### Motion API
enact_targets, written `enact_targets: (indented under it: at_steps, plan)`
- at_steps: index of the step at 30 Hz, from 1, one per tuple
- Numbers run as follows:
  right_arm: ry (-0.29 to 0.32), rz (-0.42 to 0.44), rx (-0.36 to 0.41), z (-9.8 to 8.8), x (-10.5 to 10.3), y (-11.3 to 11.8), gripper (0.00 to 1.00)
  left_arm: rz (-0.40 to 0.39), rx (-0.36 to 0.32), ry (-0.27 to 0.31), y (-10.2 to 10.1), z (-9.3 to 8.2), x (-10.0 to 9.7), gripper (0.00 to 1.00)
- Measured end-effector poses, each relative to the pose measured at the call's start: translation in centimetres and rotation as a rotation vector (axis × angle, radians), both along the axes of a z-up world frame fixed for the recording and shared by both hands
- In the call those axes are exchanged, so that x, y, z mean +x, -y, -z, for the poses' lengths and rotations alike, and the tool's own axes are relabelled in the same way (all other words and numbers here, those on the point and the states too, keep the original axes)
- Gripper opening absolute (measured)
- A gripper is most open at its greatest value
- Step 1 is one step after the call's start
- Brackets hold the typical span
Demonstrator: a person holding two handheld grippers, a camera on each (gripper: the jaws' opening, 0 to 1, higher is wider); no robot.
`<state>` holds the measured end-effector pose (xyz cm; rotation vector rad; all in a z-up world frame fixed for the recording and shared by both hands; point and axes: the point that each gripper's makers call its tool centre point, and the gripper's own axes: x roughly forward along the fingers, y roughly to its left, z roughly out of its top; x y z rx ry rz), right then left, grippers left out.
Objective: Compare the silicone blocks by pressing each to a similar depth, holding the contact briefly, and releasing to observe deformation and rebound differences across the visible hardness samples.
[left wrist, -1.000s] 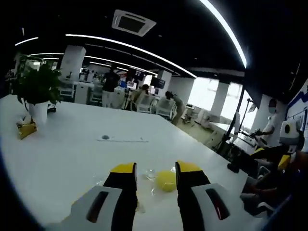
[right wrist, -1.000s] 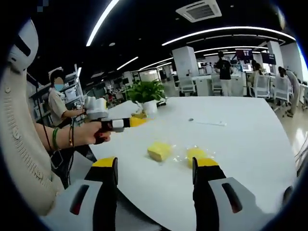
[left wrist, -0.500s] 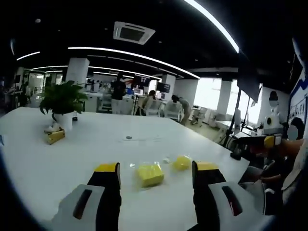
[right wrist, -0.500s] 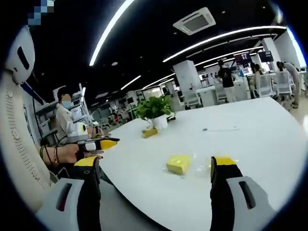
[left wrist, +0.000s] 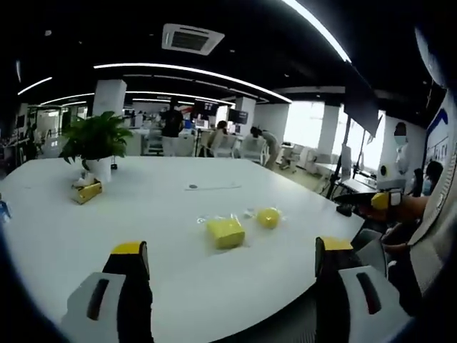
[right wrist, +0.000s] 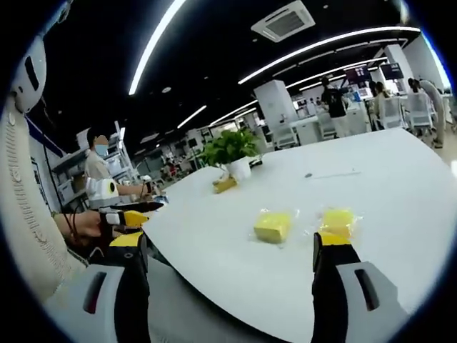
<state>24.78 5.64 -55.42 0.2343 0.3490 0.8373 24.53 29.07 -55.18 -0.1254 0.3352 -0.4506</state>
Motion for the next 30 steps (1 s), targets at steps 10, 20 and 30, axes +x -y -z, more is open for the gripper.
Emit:
enact_targets:
  at_steps: [10, 20, 30]
  plan:
    - [-0.029, 0.004, -0.004, 1.0, -0.9, -0.5, 0.83, 0.019, 0.000, -0.088, 1.2, 1.8, -0.3, 0.92]
    - [0.069, -0.004, 0.029, -2.3, -0.2, -0.4, 0.82, 0.051, -0.048, 0.070, 1.7, -1.4, 0.3, 0.97]
    - [0.033, -0.012, -0.034, -1.9, 0.0, -0.2, 0.83, 0.143, 0.004, 0.157, 3.7, -3.2, 0.4, 0.94]
